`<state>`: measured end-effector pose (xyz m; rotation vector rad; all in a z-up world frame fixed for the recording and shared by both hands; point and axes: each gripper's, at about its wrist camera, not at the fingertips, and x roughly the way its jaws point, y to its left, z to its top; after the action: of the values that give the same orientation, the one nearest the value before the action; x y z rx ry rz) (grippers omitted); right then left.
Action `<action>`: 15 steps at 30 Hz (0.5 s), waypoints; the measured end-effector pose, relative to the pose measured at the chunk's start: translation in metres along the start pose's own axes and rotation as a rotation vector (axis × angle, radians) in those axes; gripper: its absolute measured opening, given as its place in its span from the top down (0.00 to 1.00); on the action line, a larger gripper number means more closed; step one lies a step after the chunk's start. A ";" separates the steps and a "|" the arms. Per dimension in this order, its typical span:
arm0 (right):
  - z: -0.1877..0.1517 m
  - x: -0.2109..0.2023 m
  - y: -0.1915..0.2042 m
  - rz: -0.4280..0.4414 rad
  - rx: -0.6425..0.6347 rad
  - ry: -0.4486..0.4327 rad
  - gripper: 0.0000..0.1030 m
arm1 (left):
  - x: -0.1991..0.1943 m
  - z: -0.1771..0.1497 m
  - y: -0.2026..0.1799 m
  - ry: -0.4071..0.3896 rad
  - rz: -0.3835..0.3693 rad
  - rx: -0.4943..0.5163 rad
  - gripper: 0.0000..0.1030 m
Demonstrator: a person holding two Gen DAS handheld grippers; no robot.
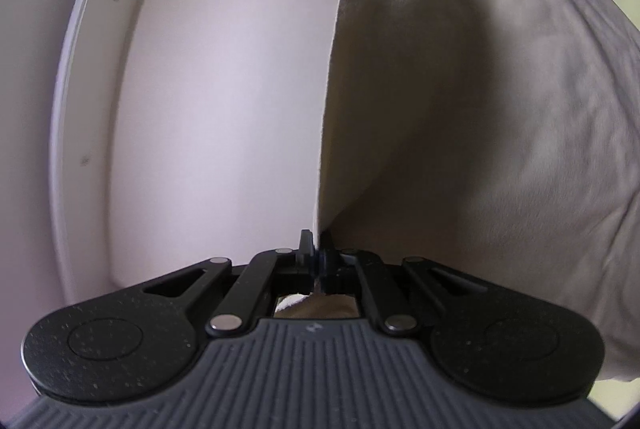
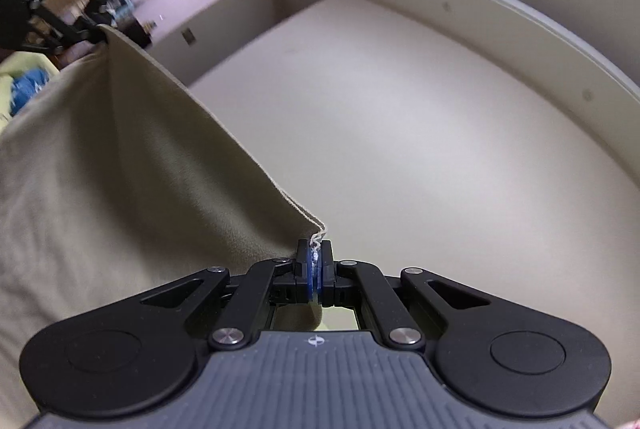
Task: Fold clothes
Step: 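Hold the top up with both grippers and shake it out to hang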
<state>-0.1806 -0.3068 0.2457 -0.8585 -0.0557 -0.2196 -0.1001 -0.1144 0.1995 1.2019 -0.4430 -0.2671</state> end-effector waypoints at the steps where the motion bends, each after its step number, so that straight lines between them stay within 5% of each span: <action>1: -0.008 0.004 -0.006 -0.005 -0.004 0.028 1.00 | 0.003 0.007 -0.004 -0.016 -0.022 -0.010 0.96; 6: -0.072 0.054 -0.023 -0.014 -0.010 0.215 1.00 | 0.051 0.042 -0.046 -0.050 -0.184 -0.057 0.96; 10: -0.141 0.122 -0.027 -0.033 -0.034 0.368 1.00 | 0.124 0.072 -0.106 -0.030 -0.288 -0.046 0.96; 15: -0.187 0.177 -0.051 -0.130 -0.043 0.396 1.00 | 0.214 0.112 -0.138 -0.009 -0.240 -0.071 0.98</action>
<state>-0.0259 -0.5108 0.1855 -0.8413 0.2650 -0.5103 0.0411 -0.3474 0.1425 1.1844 -0.2942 -0.4907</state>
